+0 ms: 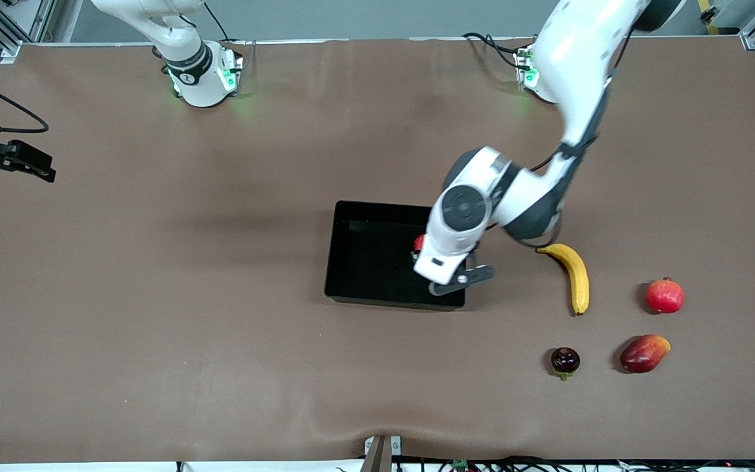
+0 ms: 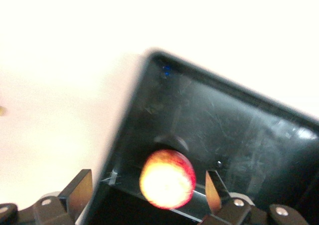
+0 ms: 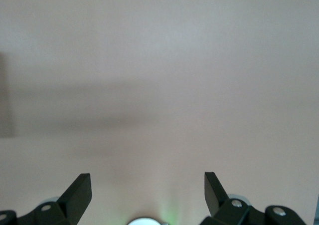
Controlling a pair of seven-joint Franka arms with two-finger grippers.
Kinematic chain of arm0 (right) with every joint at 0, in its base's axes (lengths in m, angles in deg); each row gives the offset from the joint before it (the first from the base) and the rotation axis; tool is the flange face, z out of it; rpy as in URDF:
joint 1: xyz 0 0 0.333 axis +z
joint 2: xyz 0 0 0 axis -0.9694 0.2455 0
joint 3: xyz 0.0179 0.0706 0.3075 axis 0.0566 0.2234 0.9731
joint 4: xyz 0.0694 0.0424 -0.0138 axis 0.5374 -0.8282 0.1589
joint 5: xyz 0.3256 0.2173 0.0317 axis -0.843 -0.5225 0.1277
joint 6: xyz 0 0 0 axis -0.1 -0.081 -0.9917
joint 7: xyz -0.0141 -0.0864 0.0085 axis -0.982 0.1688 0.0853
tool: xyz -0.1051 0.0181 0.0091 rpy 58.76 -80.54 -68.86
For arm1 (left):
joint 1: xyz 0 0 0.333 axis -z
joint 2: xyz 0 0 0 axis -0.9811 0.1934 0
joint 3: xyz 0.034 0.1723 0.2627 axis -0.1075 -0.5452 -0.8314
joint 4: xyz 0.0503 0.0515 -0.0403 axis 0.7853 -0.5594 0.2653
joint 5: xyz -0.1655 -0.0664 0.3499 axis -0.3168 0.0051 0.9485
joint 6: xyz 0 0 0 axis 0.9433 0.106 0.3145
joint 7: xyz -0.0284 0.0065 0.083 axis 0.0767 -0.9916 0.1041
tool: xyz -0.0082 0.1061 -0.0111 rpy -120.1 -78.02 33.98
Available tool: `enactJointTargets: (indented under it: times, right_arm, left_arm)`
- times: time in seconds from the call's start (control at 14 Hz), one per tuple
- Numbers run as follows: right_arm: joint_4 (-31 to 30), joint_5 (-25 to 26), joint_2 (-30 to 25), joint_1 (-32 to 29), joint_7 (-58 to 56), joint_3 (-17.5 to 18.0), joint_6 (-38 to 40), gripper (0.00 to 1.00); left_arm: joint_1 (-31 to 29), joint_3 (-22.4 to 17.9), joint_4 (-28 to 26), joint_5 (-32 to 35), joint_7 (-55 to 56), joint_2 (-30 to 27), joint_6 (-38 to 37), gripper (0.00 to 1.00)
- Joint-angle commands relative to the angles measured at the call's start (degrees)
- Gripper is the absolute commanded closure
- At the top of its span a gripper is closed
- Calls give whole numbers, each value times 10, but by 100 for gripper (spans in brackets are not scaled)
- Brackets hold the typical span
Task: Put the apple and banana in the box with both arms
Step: 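Lower the apple into the black box and open the left gripper, then move the left gripper to the yellow banana and grasp its stem end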
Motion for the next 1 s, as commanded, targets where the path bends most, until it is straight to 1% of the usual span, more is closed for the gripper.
enactJointTargets:
  times: [0.0,0.07,0.21,0.43,0.5,0.57,0.72,0.93]
  right_arm:
    - [-28,1,-14,-19,-5,9,7,0]
    - [-27,-10,-14,-20,-5,9,18,0]
    - [-28,-44,-13,-28,-3,9,28,0]
    - [-24,-61,-16,-30,-6,3,34,0]
    - [-21,-64,-16,-30,-6,3,33,0]
    - [-20,-68,-16,-28,-6,3,29,0]
    - [-20,-68,-16,-26,-7,2,10,0]
    - [-19,-68,-13,-26,-7,3,7,0]
  left_arm:
    - [-71,5,-22,11,-39,-79,-41,0]
    - [-99,5,-22,10,-87,-94,-53,0]
    - [-157,5,-28,6,-188,-102,-83,0]
    - [-215,5,-53,11,-243,-89,-80,0]
    - [-232,5,-71,11,-256,-84,-65,0]
    - [-253,5,-105,11,-260,-87,-31,0]
    - [-281,8,-187,9,-259,-98,61,0]
    - [-284,6,-267,9,-259,-94,158,0]
